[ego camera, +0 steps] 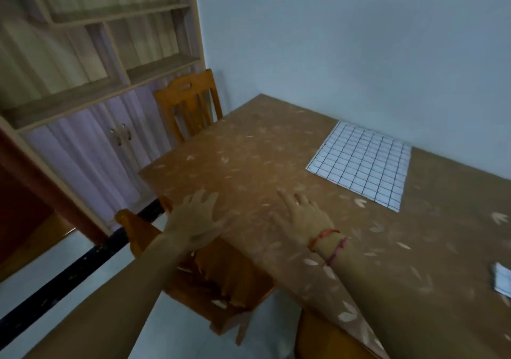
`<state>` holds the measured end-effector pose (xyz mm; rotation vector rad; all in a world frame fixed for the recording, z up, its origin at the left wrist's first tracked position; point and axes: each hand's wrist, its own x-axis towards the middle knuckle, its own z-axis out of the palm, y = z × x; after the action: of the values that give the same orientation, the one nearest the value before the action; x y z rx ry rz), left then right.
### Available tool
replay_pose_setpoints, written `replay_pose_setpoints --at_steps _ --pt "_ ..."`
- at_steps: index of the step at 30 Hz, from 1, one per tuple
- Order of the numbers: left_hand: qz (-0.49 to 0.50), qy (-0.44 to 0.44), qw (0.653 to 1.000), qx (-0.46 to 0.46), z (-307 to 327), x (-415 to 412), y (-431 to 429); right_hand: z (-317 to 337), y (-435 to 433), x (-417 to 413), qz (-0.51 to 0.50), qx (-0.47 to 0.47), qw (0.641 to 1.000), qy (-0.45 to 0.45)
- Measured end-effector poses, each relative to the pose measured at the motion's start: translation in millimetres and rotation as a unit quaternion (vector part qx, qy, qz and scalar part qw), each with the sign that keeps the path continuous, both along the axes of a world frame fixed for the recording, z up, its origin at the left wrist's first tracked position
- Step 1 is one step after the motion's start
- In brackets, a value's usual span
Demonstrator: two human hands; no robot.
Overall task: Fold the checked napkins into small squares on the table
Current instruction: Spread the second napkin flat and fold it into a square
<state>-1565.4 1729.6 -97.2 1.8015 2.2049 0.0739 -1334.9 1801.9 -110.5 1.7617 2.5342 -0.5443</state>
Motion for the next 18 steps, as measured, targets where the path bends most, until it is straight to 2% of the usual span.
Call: replay_pose_setpoints --at_steps 1,6,12,15,18 --pt "-0.013 -0.013 1.0 0.005 -3 -1 11 -1 9 3 -0.006 0.005 1.0 0.001" --pt "-0.081 0.029 0.996 0.002 -12 14 76 -5 37 31 -0.085 -0.001 0.996 -0.001" --pt "-0.15 0.02 0.988 0.019 -24 31 134 -9 55 52 -0.173 0.003 0.985 -0.025" --pt "-0.191 0.009 0.981 0.044 -28 39 161 -5 63 49 -0.23 0.007 0.973 0.005" --pt "-0.221 -0.006 0.974 0.053 -33 41 191 -80 83 92 -0.282 -0.115 0.952 -0.023"
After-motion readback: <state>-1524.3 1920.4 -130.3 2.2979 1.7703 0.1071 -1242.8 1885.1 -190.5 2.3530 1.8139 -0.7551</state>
